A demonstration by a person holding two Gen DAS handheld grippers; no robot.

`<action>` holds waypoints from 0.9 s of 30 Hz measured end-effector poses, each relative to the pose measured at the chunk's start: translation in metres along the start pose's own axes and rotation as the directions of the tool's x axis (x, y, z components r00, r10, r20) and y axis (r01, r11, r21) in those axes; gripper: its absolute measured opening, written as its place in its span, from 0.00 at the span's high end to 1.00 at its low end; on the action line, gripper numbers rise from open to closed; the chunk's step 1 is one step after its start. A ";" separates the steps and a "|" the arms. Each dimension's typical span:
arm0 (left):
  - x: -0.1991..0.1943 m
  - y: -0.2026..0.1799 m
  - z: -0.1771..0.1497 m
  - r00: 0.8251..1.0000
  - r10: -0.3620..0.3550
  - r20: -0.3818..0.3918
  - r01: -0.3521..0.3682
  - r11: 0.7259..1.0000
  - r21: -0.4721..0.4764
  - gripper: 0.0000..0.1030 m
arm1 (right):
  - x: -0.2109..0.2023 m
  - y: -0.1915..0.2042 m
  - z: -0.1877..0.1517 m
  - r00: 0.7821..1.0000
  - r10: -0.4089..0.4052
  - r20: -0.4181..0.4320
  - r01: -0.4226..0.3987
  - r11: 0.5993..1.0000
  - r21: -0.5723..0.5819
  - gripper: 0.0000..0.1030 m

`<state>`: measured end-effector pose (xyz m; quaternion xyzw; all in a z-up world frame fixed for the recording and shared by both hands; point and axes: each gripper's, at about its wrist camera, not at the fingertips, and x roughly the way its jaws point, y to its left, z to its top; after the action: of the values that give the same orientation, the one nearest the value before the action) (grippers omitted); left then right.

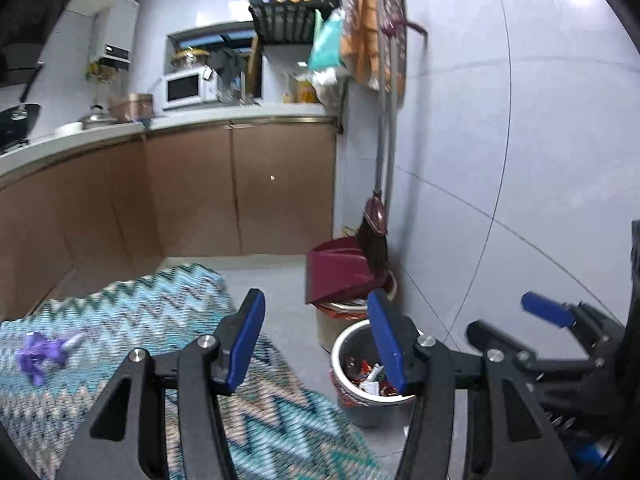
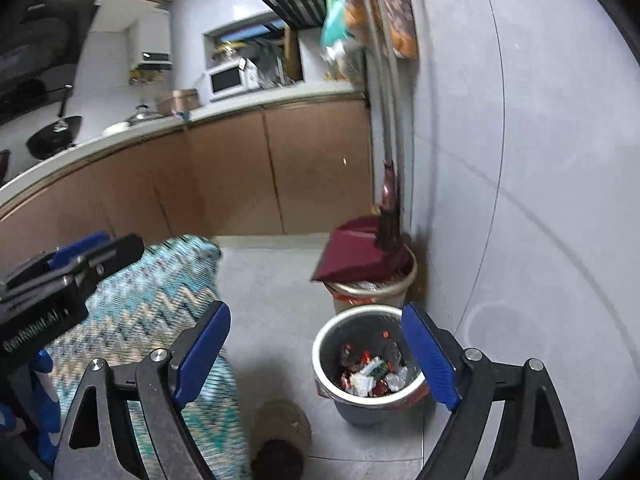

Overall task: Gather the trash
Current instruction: 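Move both tools back over the blanket toward the purple bag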

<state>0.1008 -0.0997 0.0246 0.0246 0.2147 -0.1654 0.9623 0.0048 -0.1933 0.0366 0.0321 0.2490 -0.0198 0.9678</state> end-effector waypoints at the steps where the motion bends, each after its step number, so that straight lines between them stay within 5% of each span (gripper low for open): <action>1: -0.013 0.006 0.000 1.000 0.008 0.015 -0.008 1.000 -0.004 0.50 | -0.007 0.006 0.002 1.000 0.004 0.012 -0.003 1.000 -0.012 0.14; 9: -0.092 0.038 -0.003 0.990 0.101 0.094 -0.096 0.994 -0.047 0.34 | -0.060 0.044 0.007 0.995 0.072 0.068 -0.066 0.995 -0.080 0.13; 27: -0.181 0.081 -0.028 0.952 0.244 0.185 -0.226 0.967 -0.114 0.26 | -0.115 0.116 0.003 0.975 0.197 0.104 -0.173 0.963 -0.205 0.13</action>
<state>-0.0382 0.0353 0.0731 -0.0108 0.1208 -0.0410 0.9918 -0.0881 -0.0750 0.1013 -0.0410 0.1855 0.0935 0.9773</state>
